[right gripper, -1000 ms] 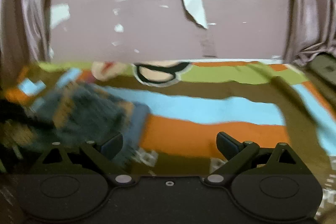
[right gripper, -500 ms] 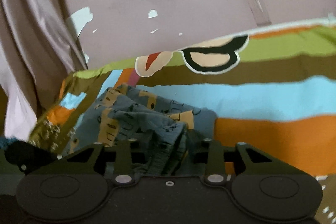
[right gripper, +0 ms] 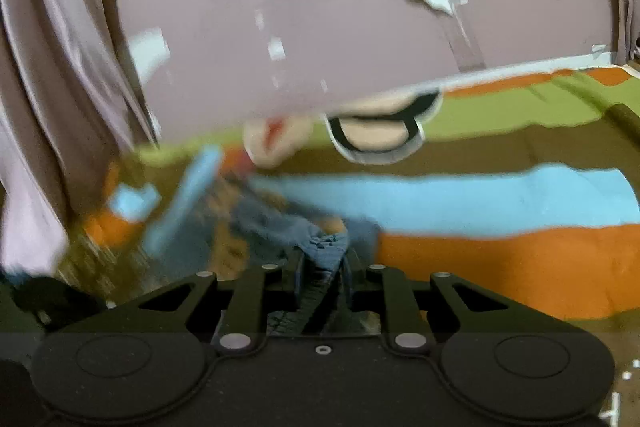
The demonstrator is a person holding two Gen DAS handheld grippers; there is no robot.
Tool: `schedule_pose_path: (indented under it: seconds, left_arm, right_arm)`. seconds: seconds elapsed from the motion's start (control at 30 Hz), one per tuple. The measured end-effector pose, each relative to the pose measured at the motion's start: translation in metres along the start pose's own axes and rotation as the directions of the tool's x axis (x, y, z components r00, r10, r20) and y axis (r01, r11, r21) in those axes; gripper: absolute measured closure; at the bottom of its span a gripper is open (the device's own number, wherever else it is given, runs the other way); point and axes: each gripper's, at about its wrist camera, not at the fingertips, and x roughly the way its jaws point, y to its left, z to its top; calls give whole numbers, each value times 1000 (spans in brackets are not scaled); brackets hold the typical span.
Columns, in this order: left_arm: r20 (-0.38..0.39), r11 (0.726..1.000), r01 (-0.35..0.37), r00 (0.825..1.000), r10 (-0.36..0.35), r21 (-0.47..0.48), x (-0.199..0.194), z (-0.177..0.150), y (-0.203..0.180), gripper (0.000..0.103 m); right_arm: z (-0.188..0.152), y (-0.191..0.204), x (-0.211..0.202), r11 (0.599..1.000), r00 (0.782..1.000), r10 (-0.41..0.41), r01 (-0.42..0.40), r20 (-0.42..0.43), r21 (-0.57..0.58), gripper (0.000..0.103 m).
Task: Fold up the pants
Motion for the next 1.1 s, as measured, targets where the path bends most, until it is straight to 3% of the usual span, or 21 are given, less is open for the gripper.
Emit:
schedule_pose_path:
  seconds: [0.07,0.13,0.17,0.2,0.27,0.33,0.43,0.5,0.57,0.63,0.77,0.93,1.1]
  left_arm:
    - [-23,999,5,1000,-6,-43,1,-7,7,86]
    - [-7,996,18,1000,-19,-92,-10,-12,16,64]
    - [16,993,13,1000,-11,-113,-19,-14,21,49]
    - [49,991,4,999,3,-134,-29,-16,26,46]
    - [83,982,-35,995,51,-185,-41,-18,38,46]
    - [86,956,-116,986,143,-268,-47,-20,53,46]
    - [10,904,-244,964,264,-351,-43,-31,71,46]
    - [-47,891,-287,956,290,-350,-38,-42,76,47]
    - [-36,905,-320,946,323,-281,-39,-48,69,47]
    - [-35,913,-338,940,340,-229,-39,-49,62,45]
    - [-41,909,-308,950,309,-280,-46,-47,65,35]
    - [-66,885,-309,950,305,-350,-51,-42,66,30]
    - [-70,850,-320,944,321,-418,-54,-35,76,14]
  right_arm:
    - [-10,4,3,998,999,-43,43,4,-37,62]
    - [-13,9,-4,995,997,-67,70,43,-76,50]
    - [-13,12,-8,991,994,-86,92,67,-100,39]
    - [-11,17,-12,986,991,-101,112,91,-127,36]
    - [-9,27,-17,972,985,-112,136,130,-189,36]
    - [-8,38,-18,961,984,-99,134,150,-243,32]
    - [-14,57,-10,935,990,-79,114,117,-336,24]
    - [-25,67,-4,905,990,-108,134,88,-404,23]
    - [-39,69,0,870,985,-154,175,83,-461,20]
    - [-45,64,-7,874,983,-160,185,95,-448,17]
    - [-37,57,-23,895,978,-146,194,148,-402,13]
    - [-16,66,-17,870,978,-123,187,167,-455,11]
    - [1,78,2,844,989,-68,127,131,-521,9]
